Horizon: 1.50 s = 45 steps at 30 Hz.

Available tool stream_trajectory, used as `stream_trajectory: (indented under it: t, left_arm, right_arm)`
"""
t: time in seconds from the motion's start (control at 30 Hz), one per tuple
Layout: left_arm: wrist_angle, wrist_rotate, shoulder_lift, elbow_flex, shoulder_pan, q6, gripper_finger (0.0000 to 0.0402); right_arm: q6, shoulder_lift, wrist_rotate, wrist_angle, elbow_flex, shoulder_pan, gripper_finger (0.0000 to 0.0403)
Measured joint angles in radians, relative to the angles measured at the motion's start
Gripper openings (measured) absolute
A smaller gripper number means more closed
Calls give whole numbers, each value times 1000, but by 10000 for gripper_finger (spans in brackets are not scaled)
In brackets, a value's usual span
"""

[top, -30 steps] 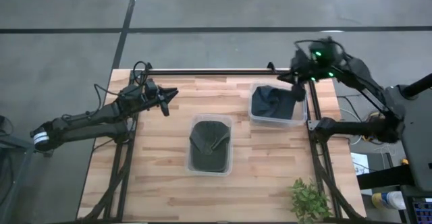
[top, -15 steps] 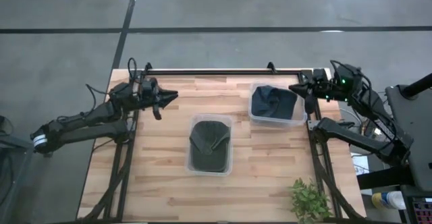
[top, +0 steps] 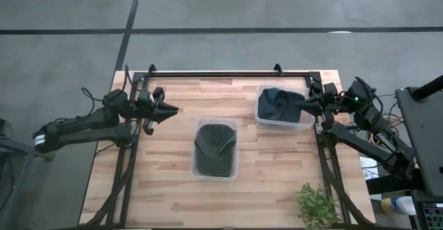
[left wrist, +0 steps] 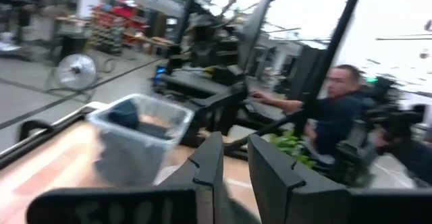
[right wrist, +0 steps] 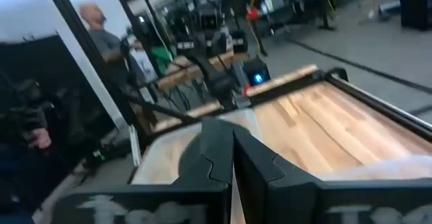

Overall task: Pick & Place hat
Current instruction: Return to Home Position

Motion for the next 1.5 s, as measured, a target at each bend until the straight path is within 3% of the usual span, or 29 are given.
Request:
stream_trajectory:
  t: [0.2, 0.33, 0.63, 0.8, 0.93, 1.07, 1.23, 1.33, 1.5]
  left_arm:
    - [-45, -53, -41, 0, -128, 9, 64]
    - [-107, -149, -46, -1, -200, 53, 64]
    - [-172, -229, -91, -64, -260, 124, 64]
    - [-222, -258, -196, -100, -260, 191, 64]
    - [-404, -355, -295, -102, -260, 211, 64]
    - [-508, -369, -399, -102, -260, 267, 64]
    - [-572, -380, -455, -122, -260, 306, 64]
    - [-535, -380, -444, -144, -260, 308, 64]
    - [-464, -346, -456, -175, -260, 309, 64]
  right_arm:
    - [77, -99, 36, 85, -95, 57, 9]
    - [84, -159, 144, 85, -165, 115, 9]
    - [0, -272, 403, 165, -353, 243, 8]
    - [-69, -304, 508, 189, -396, 274, 9]
    - [-152, -293, 606, 185, -395, 275, 8]
    - [-178, -294, 719, 184, -419, 275, 9]
    - [-164, -305, 727, 236, -502, 275, 8]
    - [-156, -306, 714, 387, -565, 275, 8]
    - [-159, -298, 684, 411, -561, 280, 8]
